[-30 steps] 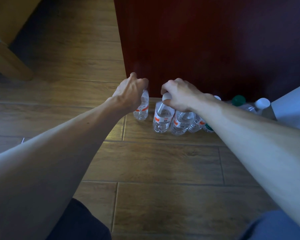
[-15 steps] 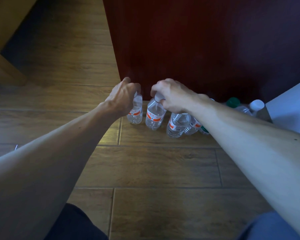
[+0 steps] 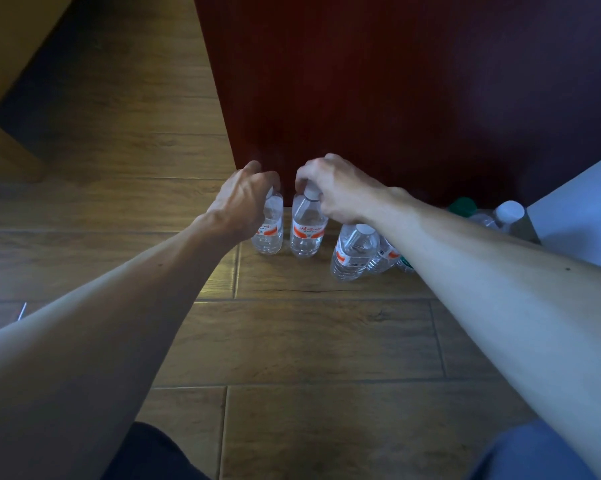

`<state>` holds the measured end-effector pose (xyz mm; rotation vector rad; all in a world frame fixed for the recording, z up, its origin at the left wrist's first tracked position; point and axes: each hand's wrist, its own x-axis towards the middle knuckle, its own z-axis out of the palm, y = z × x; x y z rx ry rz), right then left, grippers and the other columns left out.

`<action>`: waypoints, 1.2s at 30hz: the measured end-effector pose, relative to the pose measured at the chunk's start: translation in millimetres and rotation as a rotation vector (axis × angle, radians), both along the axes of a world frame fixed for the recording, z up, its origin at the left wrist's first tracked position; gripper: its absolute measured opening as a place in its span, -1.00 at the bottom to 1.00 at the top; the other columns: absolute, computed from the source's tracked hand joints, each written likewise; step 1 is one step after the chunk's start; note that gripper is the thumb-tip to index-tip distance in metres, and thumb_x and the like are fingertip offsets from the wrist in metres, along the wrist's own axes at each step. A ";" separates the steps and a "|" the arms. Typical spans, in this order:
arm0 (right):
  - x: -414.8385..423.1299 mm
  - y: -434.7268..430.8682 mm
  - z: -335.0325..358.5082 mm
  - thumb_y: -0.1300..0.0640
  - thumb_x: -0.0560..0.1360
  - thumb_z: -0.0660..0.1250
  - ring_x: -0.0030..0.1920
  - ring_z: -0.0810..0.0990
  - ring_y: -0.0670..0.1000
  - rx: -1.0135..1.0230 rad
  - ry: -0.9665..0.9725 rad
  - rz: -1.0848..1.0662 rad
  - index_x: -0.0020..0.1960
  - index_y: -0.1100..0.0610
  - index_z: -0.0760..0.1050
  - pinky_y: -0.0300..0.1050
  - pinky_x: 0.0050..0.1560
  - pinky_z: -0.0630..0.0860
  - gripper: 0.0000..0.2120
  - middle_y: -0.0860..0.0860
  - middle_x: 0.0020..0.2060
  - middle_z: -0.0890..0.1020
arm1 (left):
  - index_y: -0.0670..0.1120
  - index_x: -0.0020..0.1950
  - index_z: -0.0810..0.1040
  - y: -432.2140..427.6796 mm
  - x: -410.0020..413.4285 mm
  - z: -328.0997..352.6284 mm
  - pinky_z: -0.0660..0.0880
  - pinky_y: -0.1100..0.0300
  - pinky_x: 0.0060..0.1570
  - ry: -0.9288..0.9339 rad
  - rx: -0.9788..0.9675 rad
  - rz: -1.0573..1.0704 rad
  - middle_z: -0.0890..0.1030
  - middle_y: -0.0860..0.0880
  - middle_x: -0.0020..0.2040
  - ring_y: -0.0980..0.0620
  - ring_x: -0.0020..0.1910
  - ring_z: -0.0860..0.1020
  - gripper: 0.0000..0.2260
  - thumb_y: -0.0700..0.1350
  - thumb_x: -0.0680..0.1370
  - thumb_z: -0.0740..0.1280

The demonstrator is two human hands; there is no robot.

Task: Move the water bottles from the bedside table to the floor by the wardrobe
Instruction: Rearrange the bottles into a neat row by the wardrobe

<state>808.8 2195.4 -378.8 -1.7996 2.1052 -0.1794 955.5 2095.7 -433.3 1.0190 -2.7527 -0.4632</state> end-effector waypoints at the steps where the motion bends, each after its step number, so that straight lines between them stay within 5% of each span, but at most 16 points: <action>1: 1.5 -1.6 0.0 0.47 0.51 0.24 0.22 0.51 0.07 -0.009 0.009 0.008 0.30 0.17 0.51 -0.21 -0.05 0.38 -0.58 0.10 0.20 0.54 | -0.10 0.16 0.56 -1.3 -0.5 -1.9 0.34 0.13 -0.23 0.018 -0.001 -0.008 0.43 -0.09 -0.04 -0.17 -0.08 0.52 -0.62 -0.45 0.43 0.33; 10: 2.7 -22.3 -3.4 0.42 0.51 0.28 0.25 0.45 0.08 -0.046 0.078 0.082 0.24 0.21 0.53 -0.09 0.09 0.47 -0.66 0.10 0.16 0.58 | -0.14 0.17 0.55 -12.7 4.1 -13.5 0.49 0.01 -0.18 0.150 -0.005 -0.019 0.56 -0.16 -0.02 -0.18 -0.08 0.55 -0.62 -0.42 0.40 0.35; 15: 5.0 -23.9 -6.5 0.47 0.49 0.26 0.08 0.50 0.03 -0.046 0.075 0.080 0.21 0.22 0.53 -0.14 -0.07 0.41 -0.65 0.10 0.10 0.58 | -0.14 0.12 0.57 -16.3 9.6 -10.7 0.49 0.02 -0.21 0.175 -0.026 -0.023 0.57 -0.16 -0.04 -0.18 -0.11 0.55 -0.66 -0.41 0.40 0.36; 36: 12.3 -27.7 -14.3 0.50 0.47 0.23 0.03 0.59 0.09 -0.008 0.013 0.036 0.13 0.23 0.53 0.05 0.01 0.59 -0.68 0.11 0.03 0.59 | -0.19 0.15 0.46 -6.8 6.1 -3.8 0.32 0.13 -0.20 0.061 0.009 0.052 0.44 -0.22 0.02 -0.16 -0.09 0.45 -0.67 -0.47 0.45 0.26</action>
